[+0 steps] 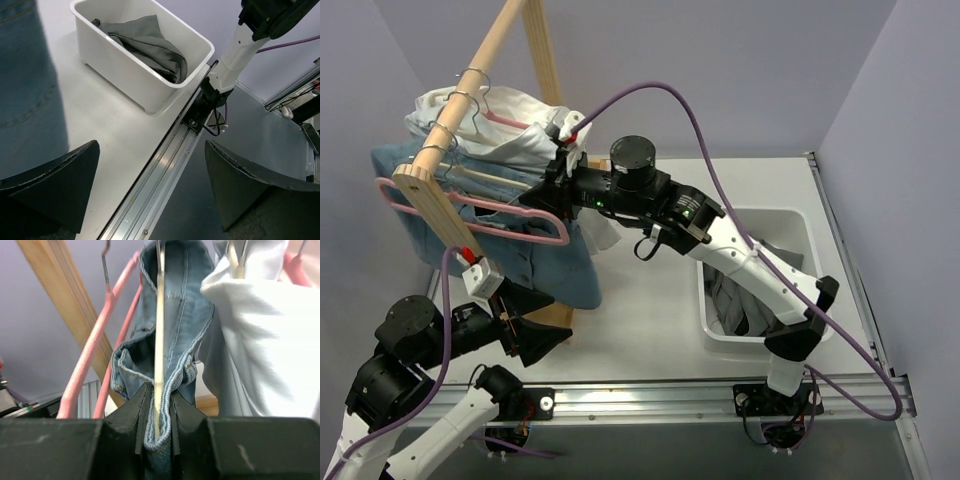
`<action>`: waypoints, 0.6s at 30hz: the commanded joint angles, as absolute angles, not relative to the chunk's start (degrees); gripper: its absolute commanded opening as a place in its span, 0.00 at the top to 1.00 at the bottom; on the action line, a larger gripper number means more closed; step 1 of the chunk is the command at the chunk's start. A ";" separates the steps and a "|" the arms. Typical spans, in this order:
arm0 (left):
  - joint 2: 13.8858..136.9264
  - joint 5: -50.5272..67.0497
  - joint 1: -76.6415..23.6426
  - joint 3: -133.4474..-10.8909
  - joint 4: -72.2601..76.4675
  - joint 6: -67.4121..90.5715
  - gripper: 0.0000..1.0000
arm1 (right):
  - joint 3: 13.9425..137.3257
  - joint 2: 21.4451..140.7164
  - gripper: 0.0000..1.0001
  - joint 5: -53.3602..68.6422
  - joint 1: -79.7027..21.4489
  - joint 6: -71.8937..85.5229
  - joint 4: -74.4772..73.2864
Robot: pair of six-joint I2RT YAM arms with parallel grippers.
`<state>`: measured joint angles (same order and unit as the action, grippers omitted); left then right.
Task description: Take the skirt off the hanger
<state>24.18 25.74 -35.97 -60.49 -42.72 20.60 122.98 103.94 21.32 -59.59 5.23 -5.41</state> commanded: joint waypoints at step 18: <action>27.59 29.79 -36.04 -64.77 -32.26 23.90 0.05 | 118.76 91.78 1.00 20.22 -55.02 10.37 12.04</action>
<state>26.65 27.97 -35.97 -61.84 -37.74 22.74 118.19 96.62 21.43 -55.16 10.11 2.28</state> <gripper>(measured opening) 0.950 0.111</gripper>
